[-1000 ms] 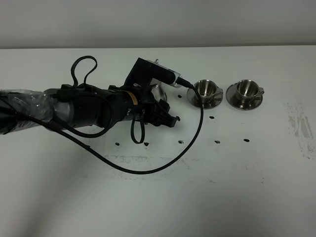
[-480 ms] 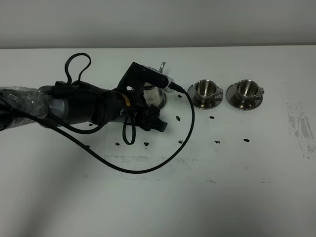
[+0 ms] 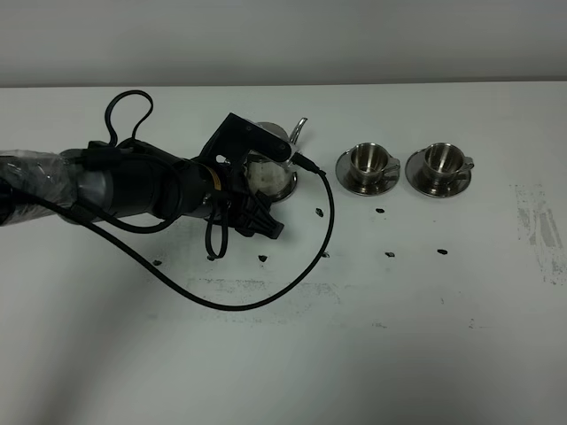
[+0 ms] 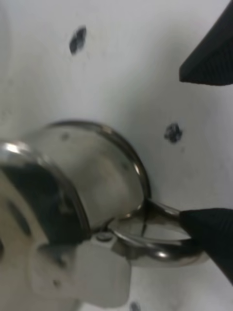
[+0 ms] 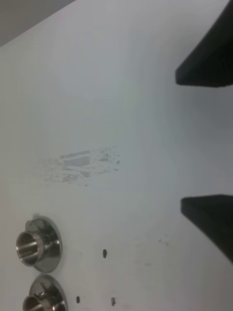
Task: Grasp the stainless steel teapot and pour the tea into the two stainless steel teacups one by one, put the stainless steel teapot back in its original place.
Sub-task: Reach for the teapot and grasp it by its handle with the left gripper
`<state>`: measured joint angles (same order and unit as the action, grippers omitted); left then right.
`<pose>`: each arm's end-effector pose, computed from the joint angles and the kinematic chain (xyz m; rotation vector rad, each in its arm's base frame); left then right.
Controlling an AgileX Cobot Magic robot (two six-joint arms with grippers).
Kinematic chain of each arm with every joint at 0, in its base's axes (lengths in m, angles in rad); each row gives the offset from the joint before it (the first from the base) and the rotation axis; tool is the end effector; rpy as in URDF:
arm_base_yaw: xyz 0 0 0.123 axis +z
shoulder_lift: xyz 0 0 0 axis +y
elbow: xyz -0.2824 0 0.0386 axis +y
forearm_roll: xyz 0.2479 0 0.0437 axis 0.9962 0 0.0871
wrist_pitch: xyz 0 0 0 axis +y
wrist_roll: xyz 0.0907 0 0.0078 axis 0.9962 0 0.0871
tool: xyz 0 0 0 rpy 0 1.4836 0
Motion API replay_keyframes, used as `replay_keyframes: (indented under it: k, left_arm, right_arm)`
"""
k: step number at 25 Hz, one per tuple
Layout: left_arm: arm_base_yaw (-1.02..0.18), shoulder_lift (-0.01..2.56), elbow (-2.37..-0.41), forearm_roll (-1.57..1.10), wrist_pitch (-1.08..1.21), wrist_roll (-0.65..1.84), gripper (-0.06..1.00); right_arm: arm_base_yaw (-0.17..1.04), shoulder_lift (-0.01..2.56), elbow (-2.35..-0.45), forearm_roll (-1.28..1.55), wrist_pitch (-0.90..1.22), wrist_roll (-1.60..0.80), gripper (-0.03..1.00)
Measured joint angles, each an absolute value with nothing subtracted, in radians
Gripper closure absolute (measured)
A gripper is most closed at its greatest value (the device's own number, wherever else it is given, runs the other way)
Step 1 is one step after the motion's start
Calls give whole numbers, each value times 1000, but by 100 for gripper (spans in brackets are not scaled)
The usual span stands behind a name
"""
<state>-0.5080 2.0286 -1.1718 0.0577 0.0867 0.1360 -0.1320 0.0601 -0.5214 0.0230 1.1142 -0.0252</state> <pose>0.3623 -0.2012 0.1317 0.8333 2.2843 -0.1362 0.0000 0.0019 0.2791 0.1128 2.1340 -0.0643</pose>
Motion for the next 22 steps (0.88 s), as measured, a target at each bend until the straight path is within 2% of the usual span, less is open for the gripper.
replay_keyframes:
  k: [5,12,16,22]
  left_arm:
    - [-502,2007,-1172,81,156,149,42]
    - [-509,1823,-1192,93,498,188,42]
    - [-508,1795,-1322,122,736,225,42]
    - [-488,1873,-1553,147,881,330,42]
  right_arm:
    - [-132,60,-521,23,1114,-25,48]
    - [-132,60,-521,23,1114,-25,48]
    - [-132,60,-521,23,1114,-25,48]
    - [-132,60,-521,23,1114,-25,48]
